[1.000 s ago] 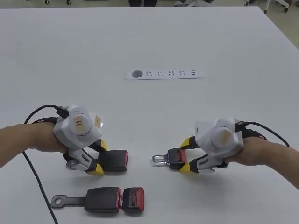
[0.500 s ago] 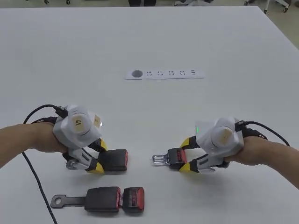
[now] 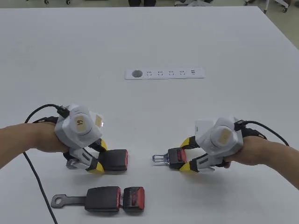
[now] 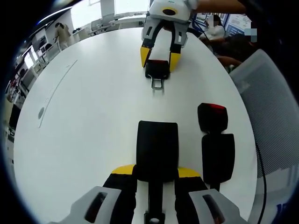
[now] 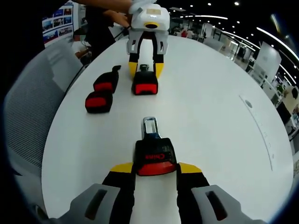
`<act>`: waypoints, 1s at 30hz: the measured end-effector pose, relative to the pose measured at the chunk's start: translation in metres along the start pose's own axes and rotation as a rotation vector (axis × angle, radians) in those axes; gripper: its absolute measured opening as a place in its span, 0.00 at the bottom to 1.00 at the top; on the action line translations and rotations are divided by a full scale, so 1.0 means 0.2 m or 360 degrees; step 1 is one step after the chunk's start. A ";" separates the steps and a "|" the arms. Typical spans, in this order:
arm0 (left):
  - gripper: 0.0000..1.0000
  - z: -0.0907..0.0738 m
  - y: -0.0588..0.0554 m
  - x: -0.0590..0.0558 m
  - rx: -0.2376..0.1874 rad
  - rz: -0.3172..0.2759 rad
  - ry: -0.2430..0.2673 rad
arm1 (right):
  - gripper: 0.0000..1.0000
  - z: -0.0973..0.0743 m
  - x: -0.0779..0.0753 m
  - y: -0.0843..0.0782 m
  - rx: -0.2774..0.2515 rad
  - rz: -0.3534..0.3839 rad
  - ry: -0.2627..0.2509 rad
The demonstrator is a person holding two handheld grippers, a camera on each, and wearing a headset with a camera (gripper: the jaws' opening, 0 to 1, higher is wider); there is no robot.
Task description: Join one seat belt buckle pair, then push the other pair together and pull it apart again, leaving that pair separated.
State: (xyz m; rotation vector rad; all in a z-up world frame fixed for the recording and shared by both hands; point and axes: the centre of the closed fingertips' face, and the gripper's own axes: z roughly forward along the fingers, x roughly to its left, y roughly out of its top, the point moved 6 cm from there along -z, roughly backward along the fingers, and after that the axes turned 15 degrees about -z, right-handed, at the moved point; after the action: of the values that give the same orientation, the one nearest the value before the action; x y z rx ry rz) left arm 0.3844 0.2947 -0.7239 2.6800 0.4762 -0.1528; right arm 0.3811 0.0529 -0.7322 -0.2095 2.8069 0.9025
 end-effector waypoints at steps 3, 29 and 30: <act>0.32 0.00 0.00 0.00 0.0003 -0.0008 0.0002 | 0.31 0.00 0.00 0.01 0.0004 0.0000 0.0000; 0.32 0.01 -0.01 0.02 0.0023 -0.0056 0.0006 | 0.31 0.04 0.00 0.08 -0.0018 0.0003 -0.0008; 0.32 0.01 -0.01 0.02 0.0023 -0.0057 0.0006 | 0.31 0.05 0.00 0.08 -0.0019 0.0004 -0.0008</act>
State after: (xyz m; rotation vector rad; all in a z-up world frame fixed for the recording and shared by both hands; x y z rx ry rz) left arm 0.3875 0.2968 -0.7277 2.6873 0.5262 -0.1622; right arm 0.3799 0.0712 -0.7315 -0.2051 2.7983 0.9190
